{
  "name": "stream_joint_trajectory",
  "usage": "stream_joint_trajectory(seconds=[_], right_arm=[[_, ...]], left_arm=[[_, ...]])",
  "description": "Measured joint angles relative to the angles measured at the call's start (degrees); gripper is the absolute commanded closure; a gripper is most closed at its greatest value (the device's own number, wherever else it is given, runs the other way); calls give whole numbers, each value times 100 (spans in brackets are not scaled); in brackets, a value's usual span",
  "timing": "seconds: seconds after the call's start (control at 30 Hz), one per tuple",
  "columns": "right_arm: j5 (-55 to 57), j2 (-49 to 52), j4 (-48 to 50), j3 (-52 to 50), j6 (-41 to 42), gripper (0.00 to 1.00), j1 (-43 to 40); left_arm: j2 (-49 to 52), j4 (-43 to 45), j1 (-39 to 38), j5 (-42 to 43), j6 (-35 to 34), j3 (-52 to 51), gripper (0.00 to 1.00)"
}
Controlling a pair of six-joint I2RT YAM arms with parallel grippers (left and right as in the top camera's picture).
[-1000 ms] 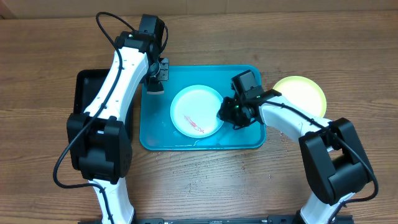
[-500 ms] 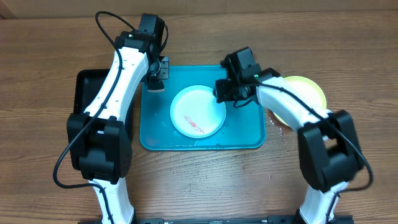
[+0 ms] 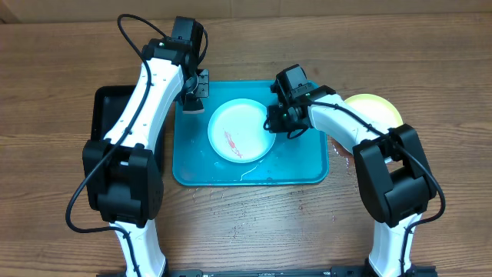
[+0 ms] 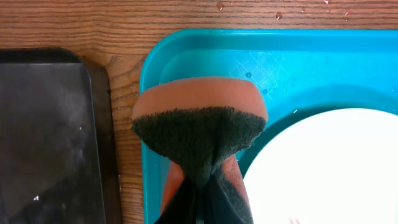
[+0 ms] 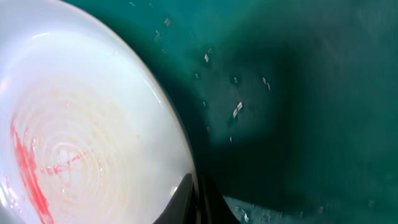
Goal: Clean dirty plates on tray and stack at the side
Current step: 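Drag the light-blue plate to the tray center and grip its rim with the right gripper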
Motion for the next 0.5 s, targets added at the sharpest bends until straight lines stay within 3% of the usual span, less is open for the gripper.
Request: stream_joint_trajectory(seconds=[0.3,0.5], right_arm=[[352,-48,-702,96,2037,96,382],[577,-66,-697,96,2479,96,546]], left_arm=[[13,85,-7,299,-2,0,96],[341,155,-247,422,9,0,96]])
